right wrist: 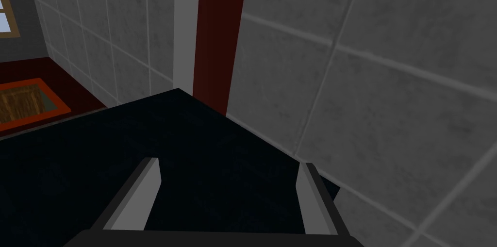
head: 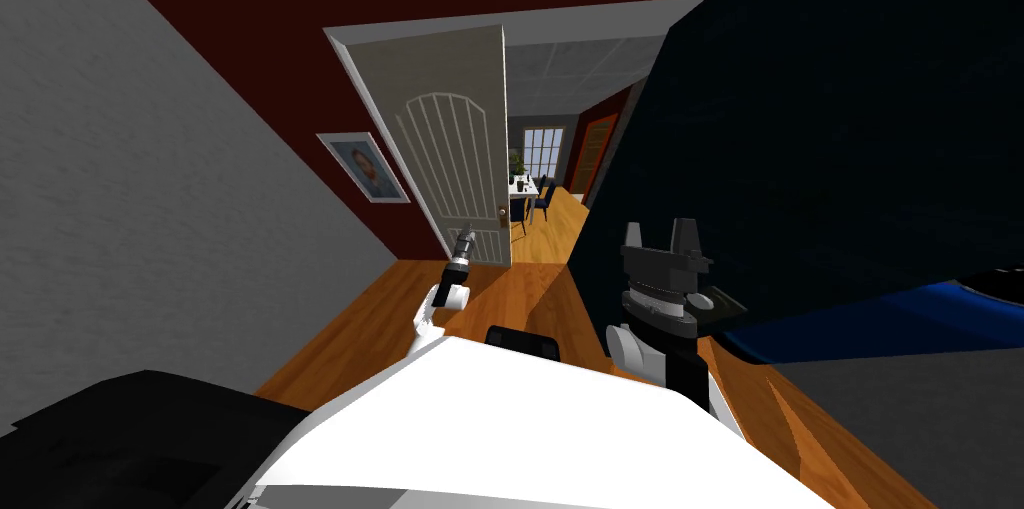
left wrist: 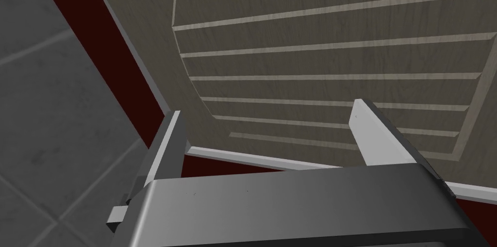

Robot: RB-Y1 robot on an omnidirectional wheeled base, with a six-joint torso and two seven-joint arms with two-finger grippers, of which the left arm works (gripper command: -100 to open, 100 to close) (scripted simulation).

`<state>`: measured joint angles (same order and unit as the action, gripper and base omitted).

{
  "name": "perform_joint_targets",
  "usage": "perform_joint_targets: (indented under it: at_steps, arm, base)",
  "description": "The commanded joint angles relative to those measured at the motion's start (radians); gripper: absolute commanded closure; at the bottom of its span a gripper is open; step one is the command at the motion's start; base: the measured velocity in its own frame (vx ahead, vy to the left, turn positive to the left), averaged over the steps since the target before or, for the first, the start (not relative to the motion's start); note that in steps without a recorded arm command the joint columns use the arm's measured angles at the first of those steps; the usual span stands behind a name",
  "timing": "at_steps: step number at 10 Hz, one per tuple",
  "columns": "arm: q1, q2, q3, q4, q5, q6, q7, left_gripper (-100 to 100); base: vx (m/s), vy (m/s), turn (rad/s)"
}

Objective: Pull the door open

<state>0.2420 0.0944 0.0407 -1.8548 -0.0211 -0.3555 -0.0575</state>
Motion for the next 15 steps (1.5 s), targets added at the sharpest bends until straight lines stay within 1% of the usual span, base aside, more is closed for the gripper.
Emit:
perform_joint_targets:
  at_steps: [1,7,15]
  arm:
    - [-0.013,0.0,0.002,0.033,0.004,0.003,0.003,-100]
    - [-0.074,0.002,0.016,0.163,0.019,0.016,0.017,-100]
    - [-0.15,-0.001,0.034,0.326,0.039,0.033,0.035,-100]
  base:
    - [0.095,-0.021,0.001]
    - [0.1,-0.015,0.002]
    - [0.095,-0.017,0.001]
